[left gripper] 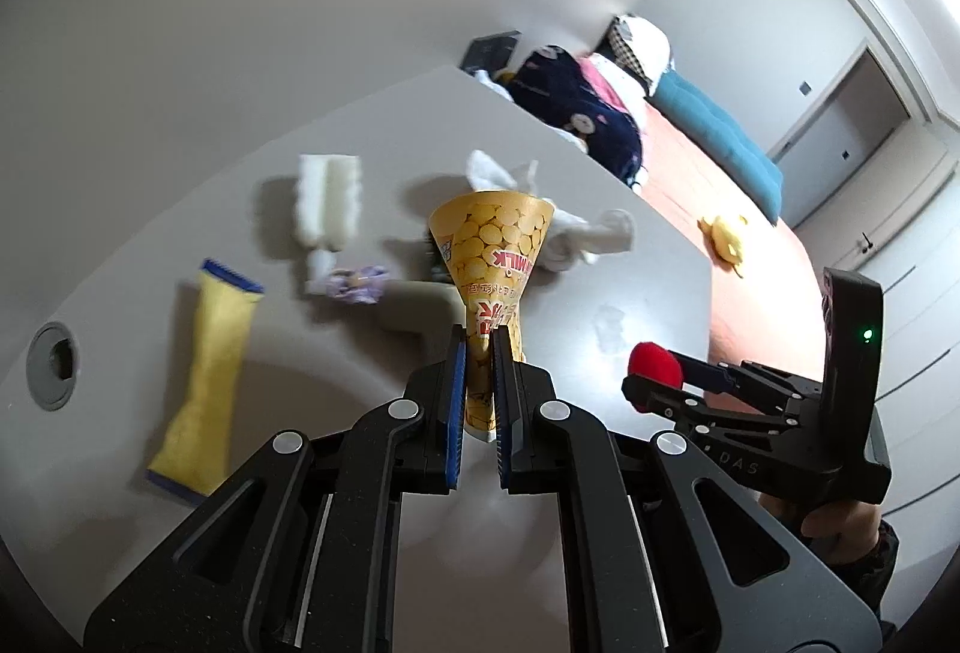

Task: Collect trash
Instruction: 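Carry the snack bag and red plush in both tools over the black bin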

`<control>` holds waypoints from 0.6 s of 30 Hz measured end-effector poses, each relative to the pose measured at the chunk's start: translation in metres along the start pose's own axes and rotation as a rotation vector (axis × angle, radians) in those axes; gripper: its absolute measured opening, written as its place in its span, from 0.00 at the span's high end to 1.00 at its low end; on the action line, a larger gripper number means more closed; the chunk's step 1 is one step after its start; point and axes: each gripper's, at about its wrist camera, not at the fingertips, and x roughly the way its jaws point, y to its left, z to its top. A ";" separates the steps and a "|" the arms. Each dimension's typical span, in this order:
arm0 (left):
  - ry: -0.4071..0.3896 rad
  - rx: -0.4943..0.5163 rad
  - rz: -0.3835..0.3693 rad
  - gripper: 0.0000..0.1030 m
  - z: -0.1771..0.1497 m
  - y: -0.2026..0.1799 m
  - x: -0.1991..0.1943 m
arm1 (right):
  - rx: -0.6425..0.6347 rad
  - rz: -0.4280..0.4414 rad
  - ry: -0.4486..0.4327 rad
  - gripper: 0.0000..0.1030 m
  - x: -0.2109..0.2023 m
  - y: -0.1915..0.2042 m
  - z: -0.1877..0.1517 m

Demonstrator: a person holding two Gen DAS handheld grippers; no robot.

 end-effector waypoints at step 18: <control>0.072 0.170 -0.078 0.93 0.001 -0.117 0.061 | 0.155 -0.077 -0.059 0.52 -0.051 -0.111 -0.018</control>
